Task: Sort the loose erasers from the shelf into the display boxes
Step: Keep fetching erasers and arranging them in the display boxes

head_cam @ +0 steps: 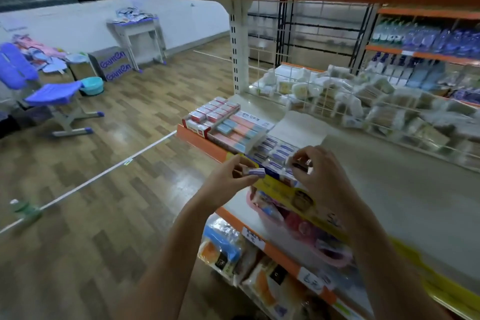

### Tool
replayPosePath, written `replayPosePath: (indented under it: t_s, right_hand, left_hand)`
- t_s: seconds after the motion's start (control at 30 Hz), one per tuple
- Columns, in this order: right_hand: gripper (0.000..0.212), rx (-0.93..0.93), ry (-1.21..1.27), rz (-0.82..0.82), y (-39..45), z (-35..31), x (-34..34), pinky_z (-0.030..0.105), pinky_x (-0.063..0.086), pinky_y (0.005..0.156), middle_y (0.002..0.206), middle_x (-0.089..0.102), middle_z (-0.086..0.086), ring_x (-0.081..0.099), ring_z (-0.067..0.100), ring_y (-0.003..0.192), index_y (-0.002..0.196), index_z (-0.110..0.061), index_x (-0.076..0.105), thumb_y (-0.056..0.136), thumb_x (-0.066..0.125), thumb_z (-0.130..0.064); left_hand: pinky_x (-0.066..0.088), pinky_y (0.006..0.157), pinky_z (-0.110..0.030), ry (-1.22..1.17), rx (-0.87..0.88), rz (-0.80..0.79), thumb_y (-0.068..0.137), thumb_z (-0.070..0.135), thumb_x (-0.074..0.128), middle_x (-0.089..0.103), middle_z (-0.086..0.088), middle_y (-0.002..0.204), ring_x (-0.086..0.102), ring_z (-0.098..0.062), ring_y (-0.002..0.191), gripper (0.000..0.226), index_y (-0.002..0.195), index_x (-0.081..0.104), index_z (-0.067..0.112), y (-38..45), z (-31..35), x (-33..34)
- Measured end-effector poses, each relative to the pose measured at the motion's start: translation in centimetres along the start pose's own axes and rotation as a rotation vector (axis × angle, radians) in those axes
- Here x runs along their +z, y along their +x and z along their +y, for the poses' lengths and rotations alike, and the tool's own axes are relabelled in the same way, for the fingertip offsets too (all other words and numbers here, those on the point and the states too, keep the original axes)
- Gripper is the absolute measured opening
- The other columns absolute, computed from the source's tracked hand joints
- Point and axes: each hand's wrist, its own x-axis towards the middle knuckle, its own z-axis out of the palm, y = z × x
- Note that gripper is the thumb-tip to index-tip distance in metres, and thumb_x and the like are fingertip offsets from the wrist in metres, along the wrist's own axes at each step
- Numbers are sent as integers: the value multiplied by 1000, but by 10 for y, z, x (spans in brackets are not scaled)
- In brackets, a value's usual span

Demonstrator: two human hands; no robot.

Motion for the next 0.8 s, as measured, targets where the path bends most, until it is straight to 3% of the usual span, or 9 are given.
replayPosePath:
  t_s: [0.17,0.27,0.43,0.67,0.8]
  right_hand:
    - [13,71,-112,-44,36,6,13,31,43,75,92,62,-2,51,20,91,92,-20,60,80,66,-19]
    - [16,117,-217,-51,40,15,16,30,39,74,89,63,-2,53,21,89,94,-19,60,79,66,-19]
    - [15,203,-326,-53,37,18,20,28,30,75,91,60,-3,50,21,95,92,-21,62,79,68,-24]
    - [16,342,-418,-4,37,2,33,29,30,79,93,57,-3,46,19,99,94,-20,58,83,64,-30]
    - [15,432,-522,-18,35,-4,38,30,33,86,102,58,-3,44,17,104,98,-22,58,86,59,-32]
  left_hand:
    - [48,68,-18,31,40,-54,83,30,70,61,4,98,57,-5,78,20,101,61,26,43,-5,-9]
    - [49,71,-18,120,88,-118,84,29,69,60,9,99,55,-2,82,21,102,58,29,65,-3,-9]
    - [37,67,-4,224,248,-176,83,24,69,53,21,90,49,8,80,22,101,58,30,87,5,-6]
    - [49,76,-27,234,397,-352,85,23,67,54,16,92,53,-9,85,21,105,60,26,110,9,-19]
    - [47,76,-21,300,474,-396,83,29,68,51,18,98,50,-3,87,22,104,59,32,123,9,-25]
